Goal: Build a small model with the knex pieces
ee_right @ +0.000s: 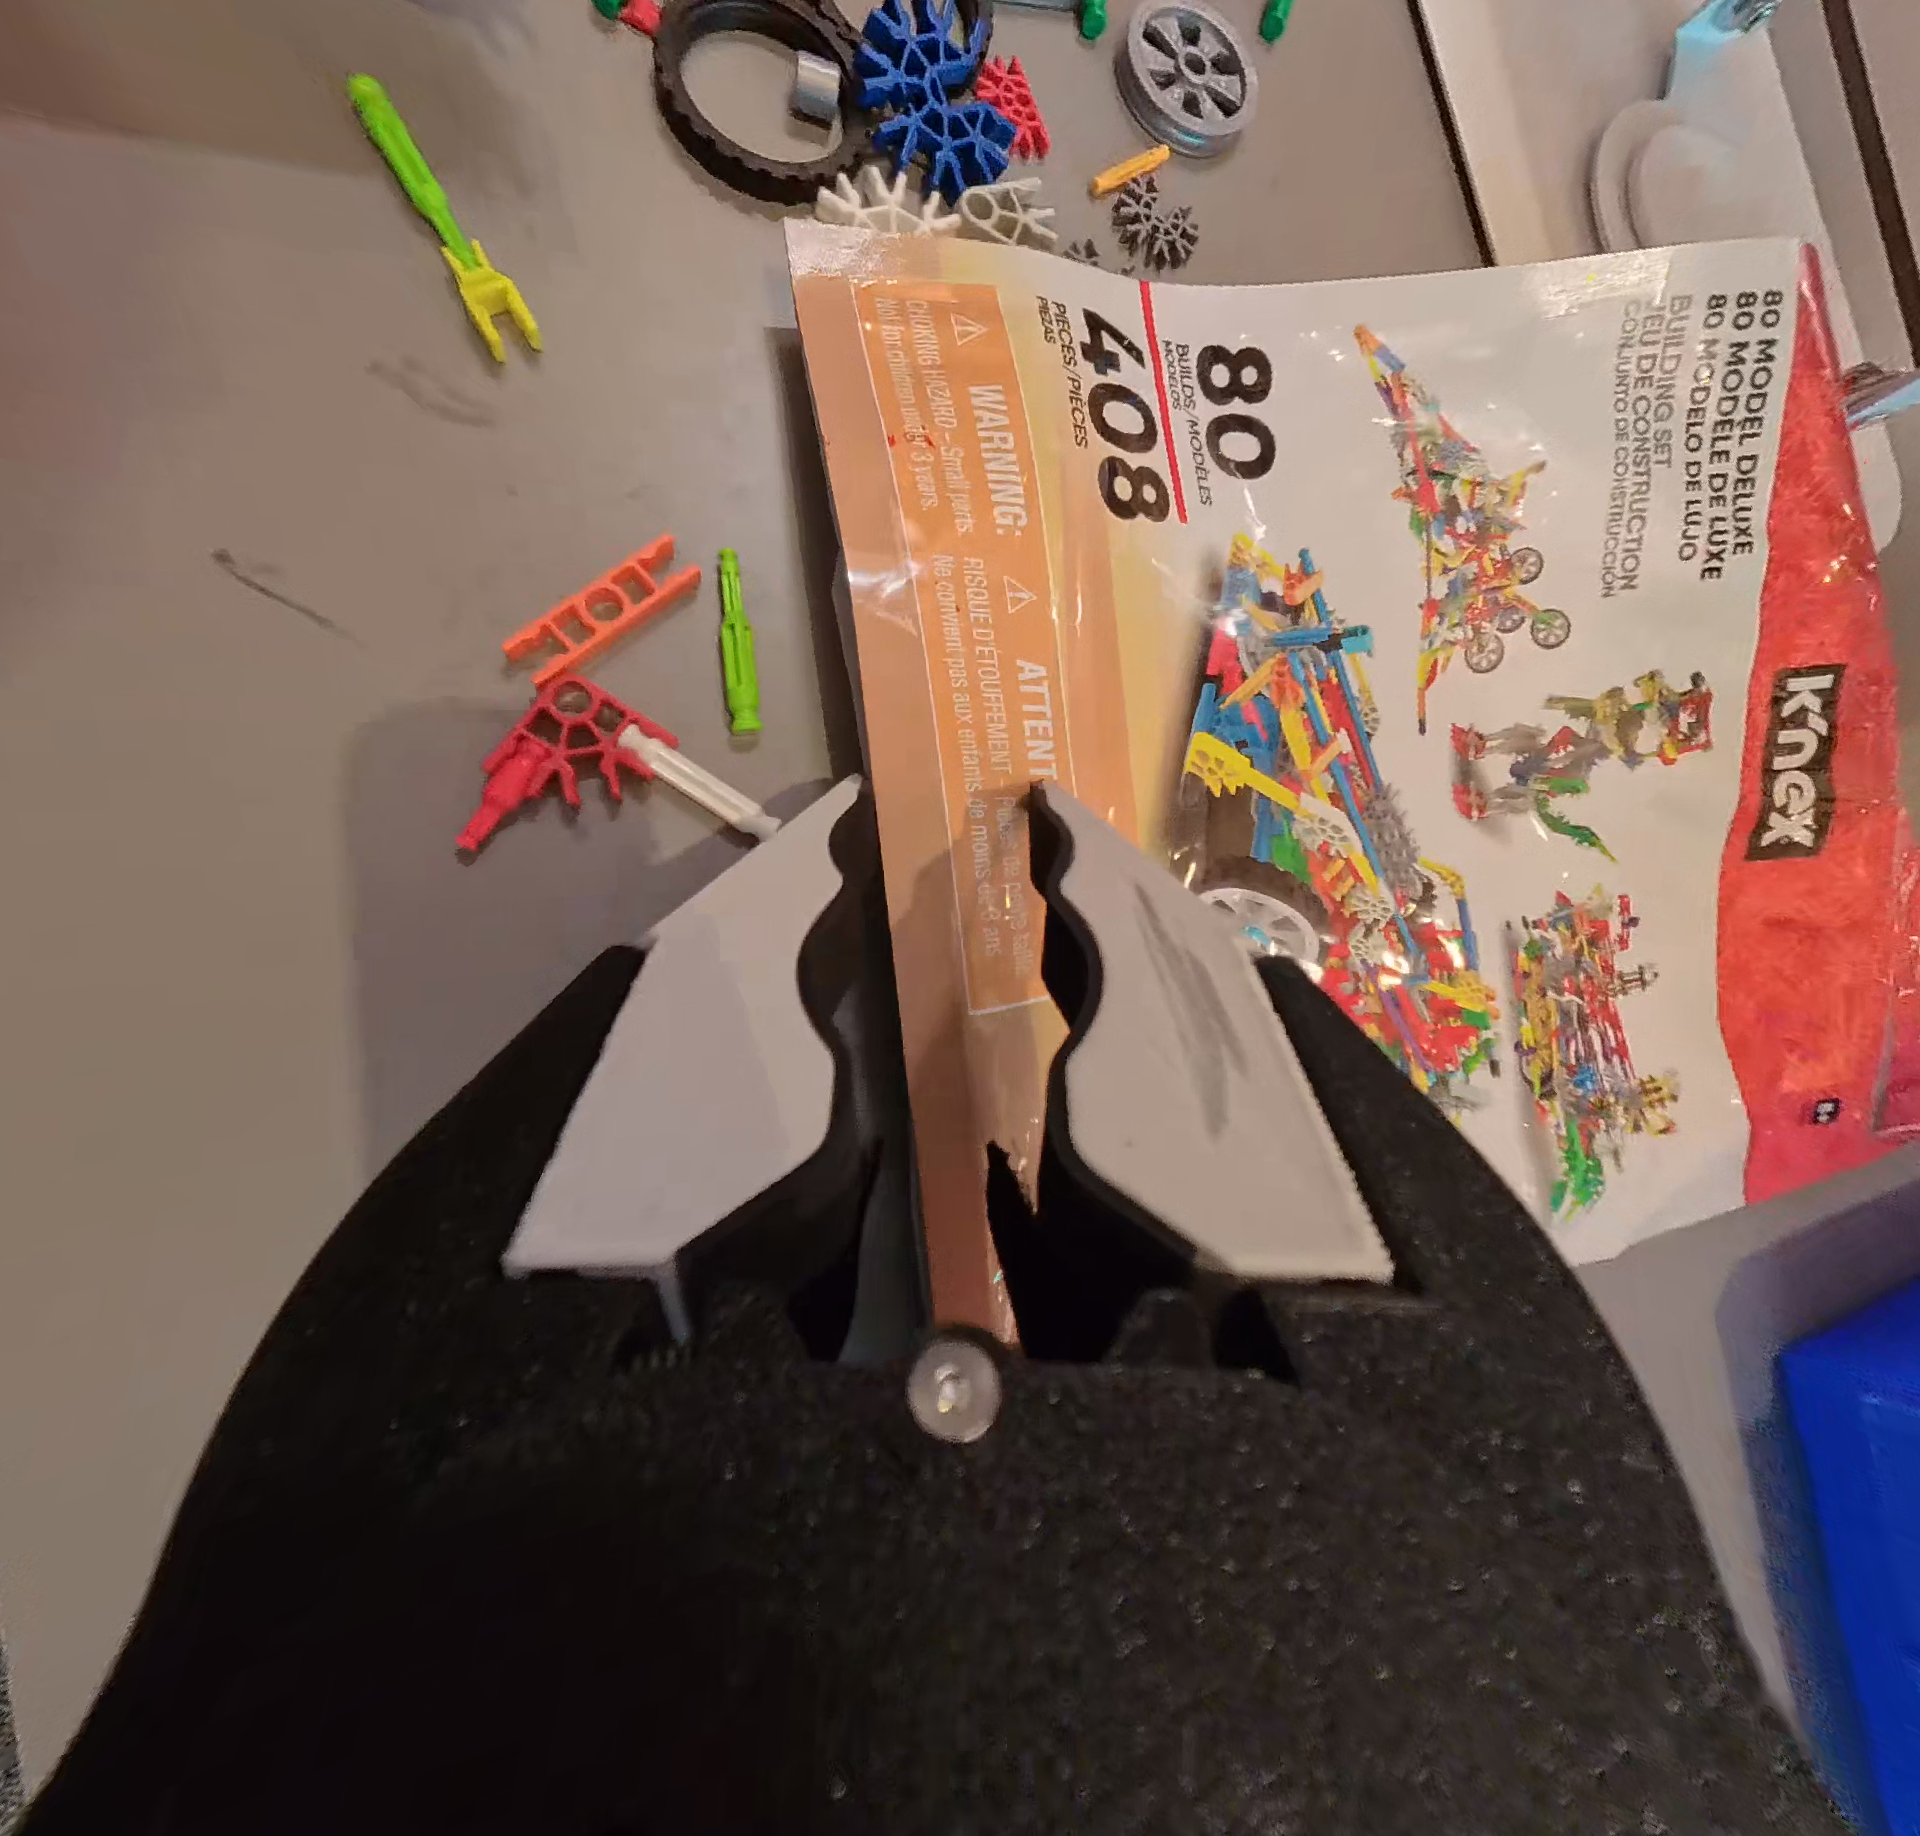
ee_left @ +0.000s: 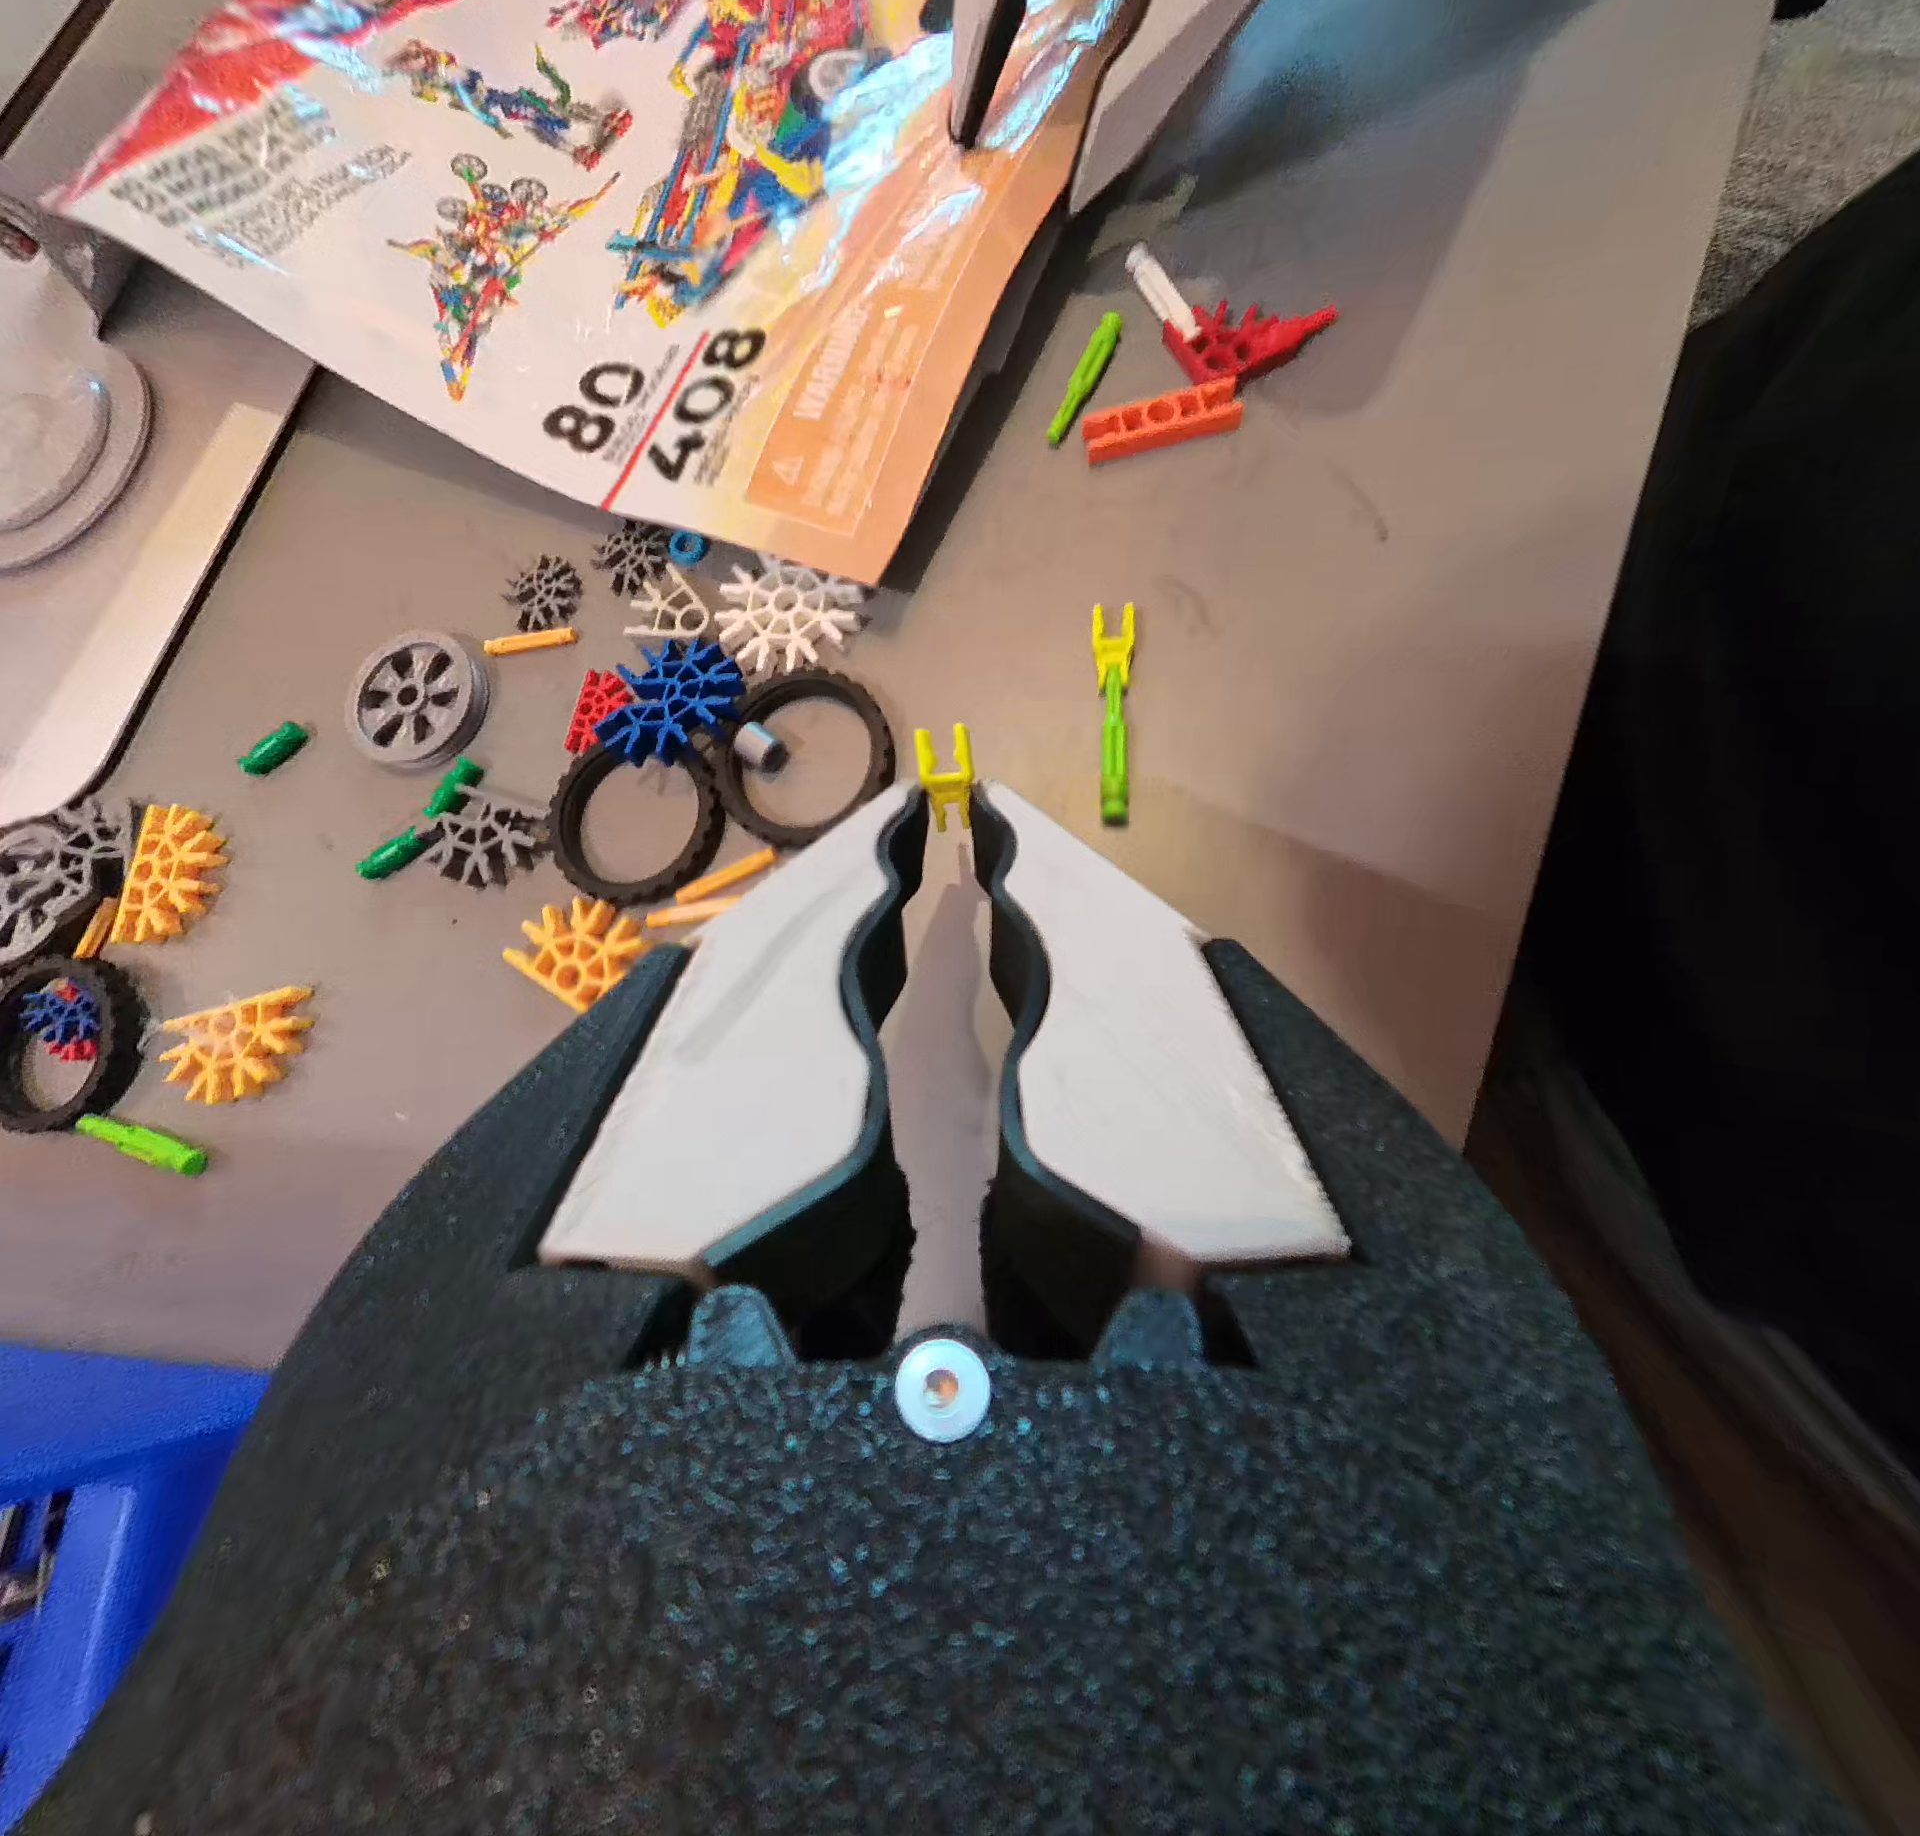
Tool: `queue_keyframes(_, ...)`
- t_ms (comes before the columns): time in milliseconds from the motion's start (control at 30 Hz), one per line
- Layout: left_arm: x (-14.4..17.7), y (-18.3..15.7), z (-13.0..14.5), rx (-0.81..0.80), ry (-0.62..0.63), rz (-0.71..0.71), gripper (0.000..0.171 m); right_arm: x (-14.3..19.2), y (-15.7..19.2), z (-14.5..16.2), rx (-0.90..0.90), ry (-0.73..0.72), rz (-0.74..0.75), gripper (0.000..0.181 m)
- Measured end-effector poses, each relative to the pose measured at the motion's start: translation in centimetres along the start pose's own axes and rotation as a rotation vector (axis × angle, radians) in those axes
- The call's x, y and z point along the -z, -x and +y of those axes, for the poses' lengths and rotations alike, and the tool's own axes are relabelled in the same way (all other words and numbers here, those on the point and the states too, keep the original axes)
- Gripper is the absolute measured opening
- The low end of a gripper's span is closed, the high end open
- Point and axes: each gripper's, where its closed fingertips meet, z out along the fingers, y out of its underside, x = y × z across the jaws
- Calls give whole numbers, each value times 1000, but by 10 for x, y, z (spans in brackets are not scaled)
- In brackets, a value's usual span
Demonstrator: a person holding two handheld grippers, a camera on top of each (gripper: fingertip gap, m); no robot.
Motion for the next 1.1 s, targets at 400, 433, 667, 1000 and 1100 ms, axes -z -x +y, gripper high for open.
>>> queue_keyframes(400,-59,8,-58,1,-62,79,6,-5,0,1,-35,-47,-37,28)
queue_keyframes(433,-64,7,-58,1,-54,91,6,-6,0,1,-34,-48,-39,28)
queue_keyframes(667,-83,13,-45,-1,38,90,6,-4,0,1,-33,-65,-51,28)
queue_keyframes(1000,-92,15,-42,29,56,108,6,0,2,4,-35,-67,-71,31)
queue_keyframes(1100,-93,15,-43,31,55,113,6,4,3,2,-45,-85,-84,30)
